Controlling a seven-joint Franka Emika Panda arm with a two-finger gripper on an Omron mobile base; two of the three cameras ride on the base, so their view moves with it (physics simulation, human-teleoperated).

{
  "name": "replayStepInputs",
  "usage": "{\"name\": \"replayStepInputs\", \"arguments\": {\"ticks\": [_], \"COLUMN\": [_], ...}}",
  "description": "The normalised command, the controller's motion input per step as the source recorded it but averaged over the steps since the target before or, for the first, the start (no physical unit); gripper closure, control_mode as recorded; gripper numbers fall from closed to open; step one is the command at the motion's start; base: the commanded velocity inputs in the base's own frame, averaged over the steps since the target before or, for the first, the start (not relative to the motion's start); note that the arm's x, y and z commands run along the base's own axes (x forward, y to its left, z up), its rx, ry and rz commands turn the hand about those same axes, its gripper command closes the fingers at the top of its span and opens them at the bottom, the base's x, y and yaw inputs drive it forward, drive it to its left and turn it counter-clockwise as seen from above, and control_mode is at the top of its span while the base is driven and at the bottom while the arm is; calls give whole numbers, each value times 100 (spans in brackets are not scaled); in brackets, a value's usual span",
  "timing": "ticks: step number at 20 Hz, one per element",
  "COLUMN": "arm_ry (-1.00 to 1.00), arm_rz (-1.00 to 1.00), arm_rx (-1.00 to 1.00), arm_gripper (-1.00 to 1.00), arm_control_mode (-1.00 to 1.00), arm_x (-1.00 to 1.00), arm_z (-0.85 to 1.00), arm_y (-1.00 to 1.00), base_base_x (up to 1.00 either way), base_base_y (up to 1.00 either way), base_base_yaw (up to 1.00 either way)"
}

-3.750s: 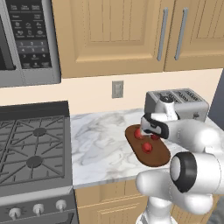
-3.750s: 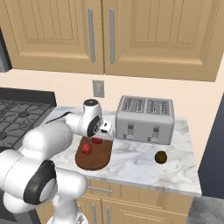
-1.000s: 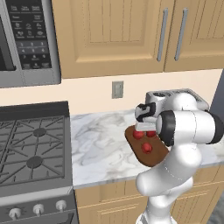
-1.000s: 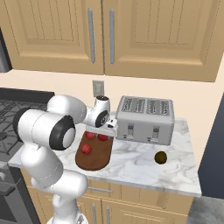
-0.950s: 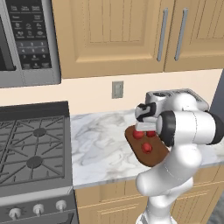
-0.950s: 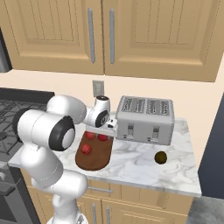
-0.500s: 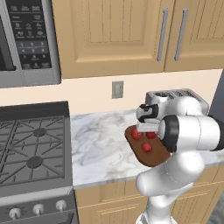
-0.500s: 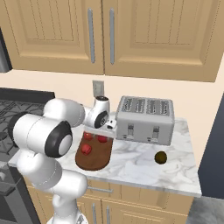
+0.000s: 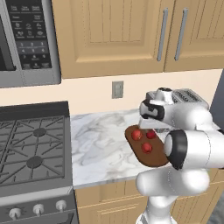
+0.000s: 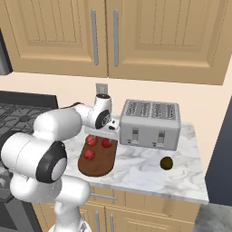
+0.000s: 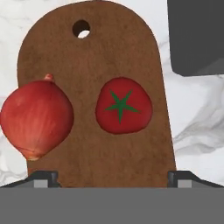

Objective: Place the avocado, onion, tomato, and bell pepper on the cutting board.

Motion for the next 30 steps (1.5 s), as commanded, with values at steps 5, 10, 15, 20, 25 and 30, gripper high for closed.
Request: {"name": "replayStepInputs", "arguments": {"ticks": [5,10,15,20,25,30], "arm_ry": [-5,-10,-13,-8,-1,0], "arm_rz": [0,-2,0,0,-1,-1], "arm_rx": [0,0,-3,-3,-6,-5], "arm_gripper": [-100,-100,-100,-100,-100,-100], "arm_control_mode": [-100,-100,-100,-100,-100,-100], "arm_x": [-51,-79,-71,-46,-10,0], "arm_z": [68,34,14,12,10,8], "arm_y": [0,-11,-53,-66,-76,-71], "base_base_x": [0,0,0,0,0,0], "base_base_y": [0,0,0,0,0,0], "base_base_yaw": [0,0,0,0,0,0]}}
